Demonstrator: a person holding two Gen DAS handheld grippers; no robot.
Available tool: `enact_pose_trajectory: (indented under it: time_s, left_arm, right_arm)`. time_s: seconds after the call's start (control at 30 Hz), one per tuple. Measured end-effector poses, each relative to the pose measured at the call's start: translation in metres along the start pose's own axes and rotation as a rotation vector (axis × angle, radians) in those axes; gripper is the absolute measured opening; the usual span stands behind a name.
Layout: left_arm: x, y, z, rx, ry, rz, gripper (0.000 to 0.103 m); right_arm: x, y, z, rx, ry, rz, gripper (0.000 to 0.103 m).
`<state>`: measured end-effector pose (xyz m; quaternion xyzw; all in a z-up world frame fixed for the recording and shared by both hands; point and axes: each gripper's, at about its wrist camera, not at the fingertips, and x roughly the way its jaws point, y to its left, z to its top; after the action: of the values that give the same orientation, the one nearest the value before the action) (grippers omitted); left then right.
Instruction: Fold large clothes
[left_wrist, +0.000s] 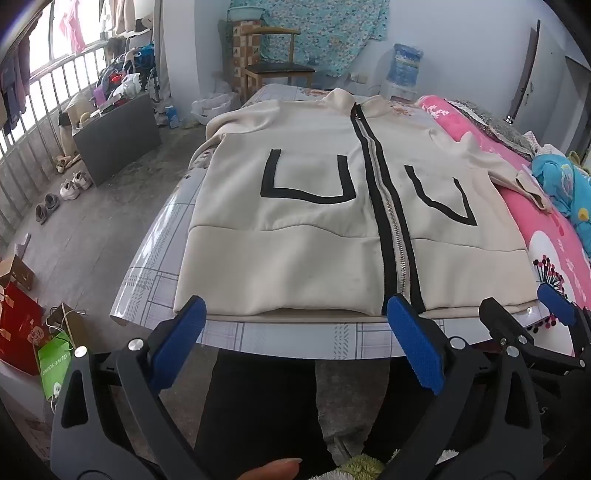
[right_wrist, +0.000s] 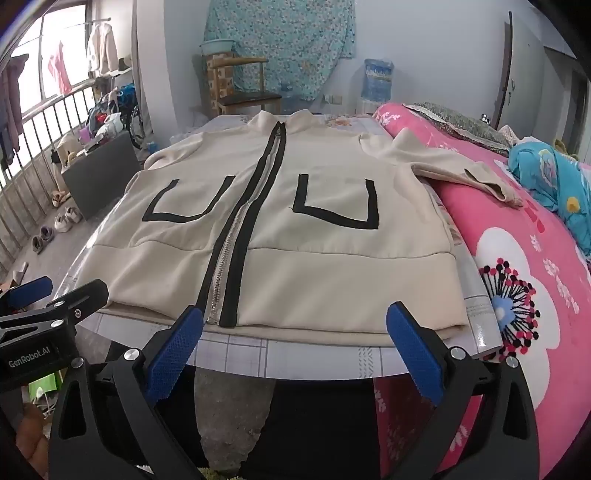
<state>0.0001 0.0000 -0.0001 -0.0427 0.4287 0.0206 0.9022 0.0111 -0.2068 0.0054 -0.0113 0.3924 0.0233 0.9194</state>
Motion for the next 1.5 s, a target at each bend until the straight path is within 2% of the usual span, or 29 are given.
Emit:
enact_pose_trajectory:
  time_s: [1.5]
  left_arm:
    - [-0.0008, 0.0006, 0.0000, -0.001, 0.001, -0.003, 0.095]
  right_arm:
    - [-0.0037, 0.0009, 0.0021, -0.003, -0.003, -0.004, 0.097]
